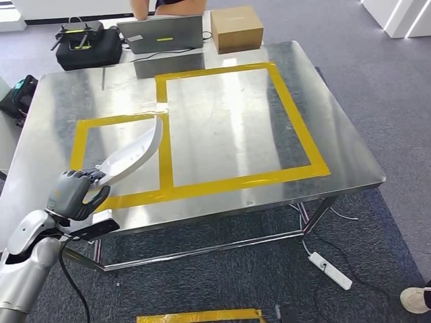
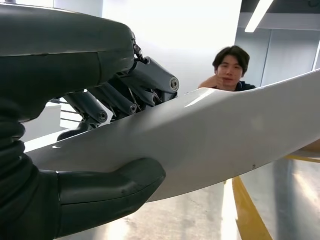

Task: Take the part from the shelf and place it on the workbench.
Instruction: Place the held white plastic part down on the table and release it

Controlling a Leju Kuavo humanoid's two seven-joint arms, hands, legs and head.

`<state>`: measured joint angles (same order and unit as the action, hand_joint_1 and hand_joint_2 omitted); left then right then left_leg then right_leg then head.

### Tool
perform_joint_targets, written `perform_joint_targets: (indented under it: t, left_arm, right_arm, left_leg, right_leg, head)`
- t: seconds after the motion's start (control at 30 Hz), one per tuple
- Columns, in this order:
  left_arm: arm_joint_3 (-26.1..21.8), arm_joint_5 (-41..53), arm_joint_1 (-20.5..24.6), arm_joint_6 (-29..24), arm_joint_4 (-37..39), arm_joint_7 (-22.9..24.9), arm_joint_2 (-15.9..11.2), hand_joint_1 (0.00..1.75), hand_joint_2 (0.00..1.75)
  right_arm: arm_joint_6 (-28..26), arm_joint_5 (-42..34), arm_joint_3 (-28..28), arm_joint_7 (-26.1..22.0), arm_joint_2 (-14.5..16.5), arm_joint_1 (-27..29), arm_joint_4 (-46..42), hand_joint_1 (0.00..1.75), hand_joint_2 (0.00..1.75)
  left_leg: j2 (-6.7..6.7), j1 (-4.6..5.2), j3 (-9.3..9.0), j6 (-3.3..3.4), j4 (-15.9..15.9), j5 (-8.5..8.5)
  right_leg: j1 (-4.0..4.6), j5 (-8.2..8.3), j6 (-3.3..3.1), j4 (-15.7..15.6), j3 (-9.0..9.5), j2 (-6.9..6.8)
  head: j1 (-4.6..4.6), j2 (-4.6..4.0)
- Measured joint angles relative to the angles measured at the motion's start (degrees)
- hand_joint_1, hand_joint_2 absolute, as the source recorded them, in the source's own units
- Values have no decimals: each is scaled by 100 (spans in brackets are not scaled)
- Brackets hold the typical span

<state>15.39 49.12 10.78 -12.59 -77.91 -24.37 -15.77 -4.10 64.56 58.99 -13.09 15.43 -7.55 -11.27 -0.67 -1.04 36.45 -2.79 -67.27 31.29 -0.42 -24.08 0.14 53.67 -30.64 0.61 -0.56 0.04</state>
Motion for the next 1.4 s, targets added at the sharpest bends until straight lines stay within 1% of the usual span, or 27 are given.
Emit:
perform_joint_targets:
  t: [0.03,0.07,0.1,0.13,0.17,0.2,0.23,0.27,0.33,0.37,0.4,0.43,0.47,0.5,0.57,0.6,0.63,0.8,0.93,1.13,1.27,1.37,1.4]
  left_arm:
    - [-19,-10,9,0,1,0,11,175,175]
    - [-37,-25,20,-2,5,0,22,175,175]
    - [-51,-43,41,-4,10,0,35,175,175]
    - [-61,-59,57,-7,17,1,50,175,175]
    - [-68,-68,70,-13,25,2,68,175,175]
    - [-74,-68,85,-17,34,4,87,175,175]
    - [-79,-61,93,-22,45,7,105,175,175]
    - [-82,-44,111,-29,58,12,124,175,175]
    - [-80,23,171,-40,101,39,161,175,175]
    - [-77,80,214,-45,134,66,183,175,175]
    - [-72,146,267,-47,174,102,208,175,175]
    - [-63,217,331,-46,223,143,239,175,175]
    - [-48,289,407,-44,282,185,274,175,175]
    - [-25,354,491,-40,349,229,316,175,175]
    - [47,470,675,-32,512,317,416,175,175]
    - [91,514,761,-29,594,358,468,175,175]
    - [134,545,840,-28,671,389,516,175,175]
    - [261,595,1072,-31,893,427,668,175,175]
    - [357,712,1201,-10,1040,490,749,175,175]
    - [625,1048,1661,-45,1606,937,1030,175,175]
    - [703,1150,1991,-198,2081,1181,1175,0,175]
    - [710,1196,2232,-316,2420,1357,1228,0,175]
    - [710,1202,2304,-340,2529,1404,1241,0,131]
  right_arm:
    - [1,-1,0,-1,0,-12,-1,0,175]
    - [2,-1,0,-1,-1,-24,-1,0,175]
    - [2,-2,0,-2,-1,-35,-1,0,175]
    - [3,-1,0,-2,-2,-43,-1,0,175]
    - [3,-1,0,0,-3,-48,-1,0,175]
    - [3,1,0,2,-3,-52,-1,0,175]
    - [3,4,0,5,-4,-56,-1,0,175]
    - [4,7,0,8,-4,-63,-1,0,175]
    - [9,17,-2,11,-4,-91,-1,0,175]
    - [15,22,-4,13,-4,-108,-1,0,175]
    - [22,28,-7,17,-4,-122,-1,0,175]
    - [31,34,-11,21,-4,-133,-1,0,175]
    - [40,40,-15,23,-4,-140,-1,0,175]
    - [51,46,-20,27,-4,-144,-1,0,175]
    - [69,55,-32,33,-3,-152,-1,0,175]
    - [75,57,-43,36,-3,-155,-1,0,175]
    - [79,60,-55,38,-2,-157,-1,0,175]
    - [85,60,-84,42,-2,-157,-1,0,175]
    - [109,63,-112,43,-2,-159,-1,0,175]
    - [174,63,-162,115,13,-197,-1,0,175]
    - [191,10,-174,158,42,-217,-1,0,0]
    - [201,-40,-175,179,74,-231,-1,0,0]
    - [202,-61,-175,192,85,-237,-1,0,0]
  left_leg:
    - [10,-23,-58,-32,362,-376]
    - [26,-39,-126,-67,727,-704]
    - [44,-42,-193,-69,1053,-892]
    - [59,-45,-225,-42,1232,-971]
    - [64,-46,-230,-11,1287,-935]
    - [59,-49,-233,29,1305,-912]
    - [46,-60,-225,43,1277,-928]
    - [31,-62,-225,41,1273,-921]
    - [3,-44,-226,66,1270,-910]
    - [-3,-32,-225,85,1269,-905]
    - [-5,-20,-226,109,1266,-901]
    - [-6,-7,-225,126,1264,-898]
    - [-6,3,-225,141,1261,-896]
    - [-6,13,-224,151,1256,-896]
    - [-7,28,-219,160,1248,-901]
    - [-6,33,-217,165,1245,-905]
    - [-5,35,-216,170,1243,-908]
    - [-3,33,-220,179,1244,-919]
    - [-3,30,-221,170,1244,-931]
    - [-4,25,-221,163,1244,-941]
    - [-4,24,-221,167,1244,-945]
    - [-4,24,-221,171,1244,-948]
    - [-4,24,-221,172,1244,-949]
  right_leg:
    - [-18,-44,35,8,43,6]
    - [-29,-85,73,30,78,11]
    - [-26,-121,111,62,78,14]
    - [-13,-155,146,92,63,12]
    - [5,-202,175,127,36,9]
    - [21,-229,179,147,9,1]
    - [28,-243,160,151,3,-6]
    - [33,-250,119,151,2,-13]
    - [32,-231,-4,116,17,-23]
    - [29,-230,-46,100,24,-27]
    - [23,-227,-65,87,33,-30]
    - [16,-221,-57,79,39,-32]
    - [6,-215,-25,71,47,-33]
    - [-7,-210,35,62,61,-35]
    - [-33,-202,204,45,92,-35]
    - [-42,-199,270,40,102,-34]
    - [-47,-197,307,40,104,-31]
    - [-43,-198,314,74,83,-25]
    - [-41,-200,311,97,68,-27]
    - [-36,-198,308,111,67,-28]
    - [-36,-194,304,115,67,-27]
    - [-36,-193,303,118,67,-27]
    - [-36,-193,303,119,66,-28]
  head:
    - [-3,-1]
    - [-10,-1]
    - [-37,-1]
    - [-59,0]
    - [-74,1]
    - [-74,1]
    - [-51,1]
    - [-33,1]
    - [-14,1]
    - [-12,1]
    - [-12,1]
    - [-13,1]
    - [-13,1]
    - [-14,1]
    - [-15,1]
    - [-16,1]
    - [-16,1]
    - [-16,1]
    - [-17,1]
    - [-16,1]
    - [-16,1]
    - [-15,1]
    - [-16,1]
